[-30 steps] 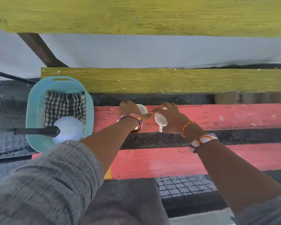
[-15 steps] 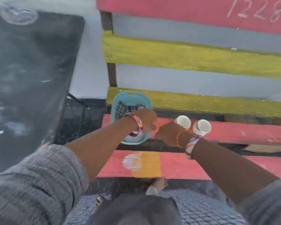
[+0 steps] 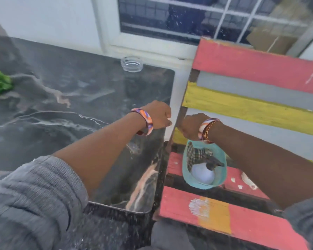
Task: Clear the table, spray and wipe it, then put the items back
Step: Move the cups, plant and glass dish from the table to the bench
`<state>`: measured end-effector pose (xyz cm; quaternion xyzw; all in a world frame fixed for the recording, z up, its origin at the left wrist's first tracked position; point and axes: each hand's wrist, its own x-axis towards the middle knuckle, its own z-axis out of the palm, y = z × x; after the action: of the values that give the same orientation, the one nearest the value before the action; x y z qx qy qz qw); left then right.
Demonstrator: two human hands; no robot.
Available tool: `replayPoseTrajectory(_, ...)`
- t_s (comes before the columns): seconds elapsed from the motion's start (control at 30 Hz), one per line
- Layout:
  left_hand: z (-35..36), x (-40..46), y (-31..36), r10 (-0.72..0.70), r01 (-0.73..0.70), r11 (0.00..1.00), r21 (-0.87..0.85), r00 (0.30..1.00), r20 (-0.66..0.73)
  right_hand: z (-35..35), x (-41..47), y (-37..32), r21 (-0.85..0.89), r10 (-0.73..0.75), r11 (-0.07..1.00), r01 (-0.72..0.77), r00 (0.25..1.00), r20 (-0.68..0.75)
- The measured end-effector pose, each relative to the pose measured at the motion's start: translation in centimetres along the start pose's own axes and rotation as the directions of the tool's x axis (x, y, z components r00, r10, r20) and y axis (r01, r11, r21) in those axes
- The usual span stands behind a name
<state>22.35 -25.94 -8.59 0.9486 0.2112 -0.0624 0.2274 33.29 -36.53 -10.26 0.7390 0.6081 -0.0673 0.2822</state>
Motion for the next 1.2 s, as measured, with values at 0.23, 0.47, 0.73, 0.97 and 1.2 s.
replayPoseTrajectory(0.23,-4.2,0.0,-6.2,-0.123,0.113,0.991,-0.073,0.981,-0.150,-4.9,5.6,-1.8,0.338,0.016,0.940,0.043,0.986,-0.168)
replayPoseTrajectory(0.47,-7.4,4.5,-12.9,-0.253,0.218,0.963,-0.157,0.933,-0.256,-7.2,15.6,-0.6,0.706,0.175,0.706,0.049,0.955,-0.241)
replayPoseTrajectory(0.73,-8.2,12.0,-19.7,-0.335,0.281,0.935,-0.218,0.900,-0.279,-9.3,30.7,1.8,0.801,0.430,0.564,-0.200,0.900,-0.077)
replayPoseTrajectory(0.97,-9.9,11.8,-24.5,-0.334,0.295,0.941,-0.165,0.890,-0.310,-10.1,34.1,0.4,0.797,0.615,0.514,-0.318,0.784,-0.084)
replayPoseTrajectory(1.2,-13.3,7.5,-31.6,-0.313,0.302,0.950,-0.083,0.896,-0.316,-13.8,32.0,-4.0,0.950,0.701,0.263,-0.167,0.709,-0.069)
